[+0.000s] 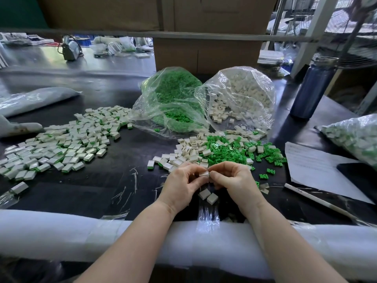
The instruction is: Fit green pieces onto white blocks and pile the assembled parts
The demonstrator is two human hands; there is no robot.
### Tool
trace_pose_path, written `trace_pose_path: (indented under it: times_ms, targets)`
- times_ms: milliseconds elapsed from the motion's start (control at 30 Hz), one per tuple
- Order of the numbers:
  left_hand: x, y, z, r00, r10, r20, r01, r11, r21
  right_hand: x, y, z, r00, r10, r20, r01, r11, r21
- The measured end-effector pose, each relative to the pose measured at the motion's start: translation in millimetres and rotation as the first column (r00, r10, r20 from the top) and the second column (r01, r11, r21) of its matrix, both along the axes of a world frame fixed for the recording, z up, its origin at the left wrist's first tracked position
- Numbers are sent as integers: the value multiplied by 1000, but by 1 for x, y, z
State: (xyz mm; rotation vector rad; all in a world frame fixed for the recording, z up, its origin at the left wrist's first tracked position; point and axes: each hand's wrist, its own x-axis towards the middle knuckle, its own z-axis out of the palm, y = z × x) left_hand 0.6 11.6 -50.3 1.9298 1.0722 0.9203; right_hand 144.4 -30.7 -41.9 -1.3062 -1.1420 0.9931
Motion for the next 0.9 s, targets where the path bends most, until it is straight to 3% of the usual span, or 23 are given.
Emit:
trace_pose_path:
  times_ms: [300, 700, 900]
  targets:
    - [-1, -2, 0, 999, 25, 38, -23, 999, -49, 0, 0, 0, 990, -25, 136, 19, 999, 50]
    - [-1, -4, 3, 1000, 9, -10, -9, 1000, 7, -1, -1, -1, 995, 1, 101, -6, 999, 51]
    - [0, -4, 2, 999, -5, 44, 6, 1000, -29, -1, 0, -2, 996, 4, 91, -9, 999, 47]
